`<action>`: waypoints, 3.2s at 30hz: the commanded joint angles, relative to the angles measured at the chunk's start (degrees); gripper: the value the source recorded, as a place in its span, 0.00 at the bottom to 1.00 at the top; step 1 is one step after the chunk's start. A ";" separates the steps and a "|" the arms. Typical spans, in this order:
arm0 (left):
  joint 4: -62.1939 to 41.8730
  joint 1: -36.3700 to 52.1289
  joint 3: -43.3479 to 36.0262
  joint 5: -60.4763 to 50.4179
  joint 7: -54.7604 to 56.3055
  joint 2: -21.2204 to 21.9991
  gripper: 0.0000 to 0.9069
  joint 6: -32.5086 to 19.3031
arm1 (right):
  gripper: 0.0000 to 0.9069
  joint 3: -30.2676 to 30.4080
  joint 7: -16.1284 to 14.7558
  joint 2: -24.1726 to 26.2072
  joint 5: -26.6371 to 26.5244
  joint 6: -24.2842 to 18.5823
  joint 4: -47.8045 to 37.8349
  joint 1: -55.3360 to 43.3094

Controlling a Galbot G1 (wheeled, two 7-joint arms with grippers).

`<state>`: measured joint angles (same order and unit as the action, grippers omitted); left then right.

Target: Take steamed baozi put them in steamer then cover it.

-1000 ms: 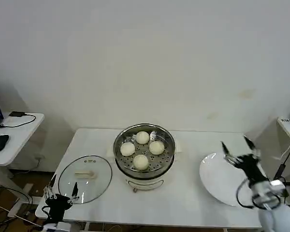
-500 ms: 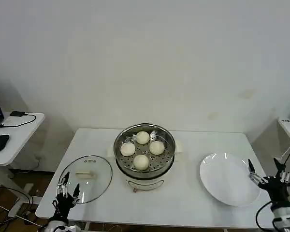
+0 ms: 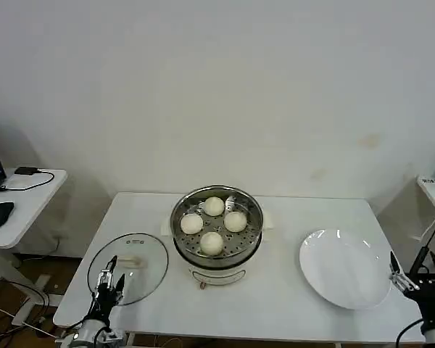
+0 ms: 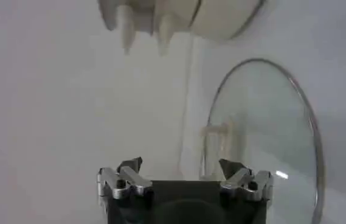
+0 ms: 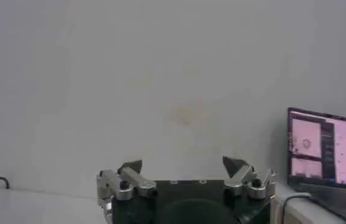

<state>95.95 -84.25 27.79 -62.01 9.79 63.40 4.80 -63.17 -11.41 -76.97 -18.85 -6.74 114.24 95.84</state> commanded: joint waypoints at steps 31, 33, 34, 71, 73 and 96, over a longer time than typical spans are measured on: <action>-11.16 14.20 -4.94 -2.01 -0.92 -2.06 1.00 0.58 | 1.00 -2.17 0.08 -2.14 -0.23 -0.63 0.80 2.11; -11.61 14.61 -5.16 -2.01 -0.91 -1.93 1.00 0.59 | 1.00 -2.19 0.08 -2.18 -0.23 -0.63 0.76 2.10; -11.90 14.90 -5.36 -2.06 -0.88 -1.82 0.99 0.58 | 1.00 -2.22 0.07 -2.17 -0.23 -0.61 0.79 2.07; 3.19 5.59 2.15 2.49 5.09 -1.30 0.00 2.02 | 1.00 -2.23 0.10 -1.64 -0.79 0.26 1.84 1.37; 7.58 3.96 3.72 4.23 3.58 -3.04 0.00 4.20 | 1.00 -1.97 0.03 -1.62 -0.53 0.17 1.65 1.18; 18.70 22.01 -13.65 12.50 -10.04 -12.29 0.00 28.86 | 1.00 1.63 0.87 -3.89 10.62 -1.47 0.42 -2.36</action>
<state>111.61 -76.15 27.98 -51.13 4.83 53.31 21.48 -63.20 -10.87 -80.03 -12.04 -8.08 114.89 94.82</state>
